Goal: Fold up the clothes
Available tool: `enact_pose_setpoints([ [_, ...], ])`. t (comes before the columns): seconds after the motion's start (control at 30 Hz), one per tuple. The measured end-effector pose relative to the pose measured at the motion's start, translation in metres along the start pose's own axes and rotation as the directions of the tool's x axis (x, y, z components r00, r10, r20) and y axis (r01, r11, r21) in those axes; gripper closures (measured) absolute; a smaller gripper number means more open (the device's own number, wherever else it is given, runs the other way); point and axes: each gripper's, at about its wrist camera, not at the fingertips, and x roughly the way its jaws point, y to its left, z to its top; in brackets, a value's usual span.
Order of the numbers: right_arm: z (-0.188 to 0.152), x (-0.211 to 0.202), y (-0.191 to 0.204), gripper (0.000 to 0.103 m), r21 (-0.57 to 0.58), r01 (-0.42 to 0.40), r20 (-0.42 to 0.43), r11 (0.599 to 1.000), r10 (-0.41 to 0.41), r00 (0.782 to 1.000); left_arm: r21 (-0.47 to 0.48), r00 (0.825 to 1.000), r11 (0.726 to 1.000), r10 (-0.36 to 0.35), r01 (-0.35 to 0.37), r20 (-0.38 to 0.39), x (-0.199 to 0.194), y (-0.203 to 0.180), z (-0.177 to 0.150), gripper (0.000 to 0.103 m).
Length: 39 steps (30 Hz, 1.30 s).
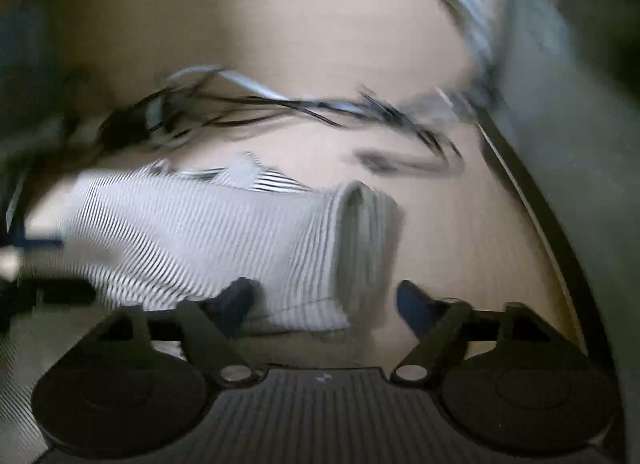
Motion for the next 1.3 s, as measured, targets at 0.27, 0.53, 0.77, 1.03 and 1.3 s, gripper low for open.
enact_pose_setpoints([
  [0.27,0.015,-0.047,0.011,0.022,-0.104,0.041,0.151,0.994,-0.025,0.988,-0.116,1.0,0.993,-0.019,0.02,0.004,-0.017,0.012,0.012,0.0],
  [0.53,0.015,0.008,0.028,0.036,-0.051,-0.049,0.015,0.997,0.05,0.999,-0.11,1.0,0.994,0.003,-0.005,-0.015,-0.012,0.012,0.004,0.0],
  [0.77,0.063,-0.006,0.048,0.063,-0.135,-0.097,0.044,0.986,0.104,0.994,-0.3,1.0,0.954,-0.001,0.002,0.003,-0.039,0.036,0.009,0.0],
  [1.03,0.091,0.081,0.061,0.065,-0.15,-0.112,-0.067,0.982,0.103,0.992,-0.407,0.996,0.909,0.089,-0.091,-0.024,-0.08,0.062,-0.012,0.0],
  [1.3,0.09,0.052,0.067,0.097,-0.138,-0.143,-0.016,0.98,0.142,0.99,-0.527,0.993,0.842,0.106,-0.113,-0.043,-0.109,0.099,-0.04,0.0],
])
